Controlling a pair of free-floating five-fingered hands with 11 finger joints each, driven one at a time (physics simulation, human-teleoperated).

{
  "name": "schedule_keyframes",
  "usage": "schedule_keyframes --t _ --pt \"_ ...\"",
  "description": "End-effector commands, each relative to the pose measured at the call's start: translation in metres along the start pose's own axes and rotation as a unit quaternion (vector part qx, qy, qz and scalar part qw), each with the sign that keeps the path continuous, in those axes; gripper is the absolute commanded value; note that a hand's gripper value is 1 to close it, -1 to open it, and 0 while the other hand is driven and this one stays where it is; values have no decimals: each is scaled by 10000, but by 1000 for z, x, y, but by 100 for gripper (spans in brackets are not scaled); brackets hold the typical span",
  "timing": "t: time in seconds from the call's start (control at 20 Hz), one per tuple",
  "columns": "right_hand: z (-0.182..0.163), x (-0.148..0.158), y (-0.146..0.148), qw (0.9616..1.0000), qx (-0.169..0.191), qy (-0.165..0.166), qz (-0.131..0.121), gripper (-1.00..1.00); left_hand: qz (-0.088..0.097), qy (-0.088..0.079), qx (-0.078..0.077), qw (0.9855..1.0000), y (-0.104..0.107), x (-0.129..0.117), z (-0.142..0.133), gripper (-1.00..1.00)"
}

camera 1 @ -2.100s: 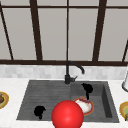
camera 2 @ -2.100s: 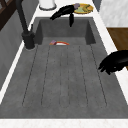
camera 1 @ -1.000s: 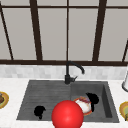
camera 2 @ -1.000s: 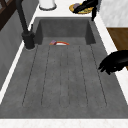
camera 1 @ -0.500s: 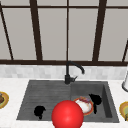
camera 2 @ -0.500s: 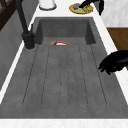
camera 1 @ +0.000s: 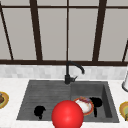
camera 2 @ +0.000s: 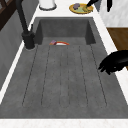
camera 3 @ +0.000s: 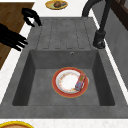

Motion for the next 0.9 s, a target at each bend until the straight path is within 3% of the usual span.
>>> schedule_keyframes --t 0.0,0.4,0.5,0.85 --pt "26 4 -9 9996 185 124 -180 -100 0 0 0 10000 0 0 0 0" --pt "83 9 -30 9987 459 96 -210 -100 0 0 0 10000 0 0 0 0" --pt "97 14 -26 9993 267 210 -121 -100 0 0 0 10000 0 0 0 0" --pt "138 31 -12 9989 205 423 -76 -100 0 0 0 10000 0 0 0 0"
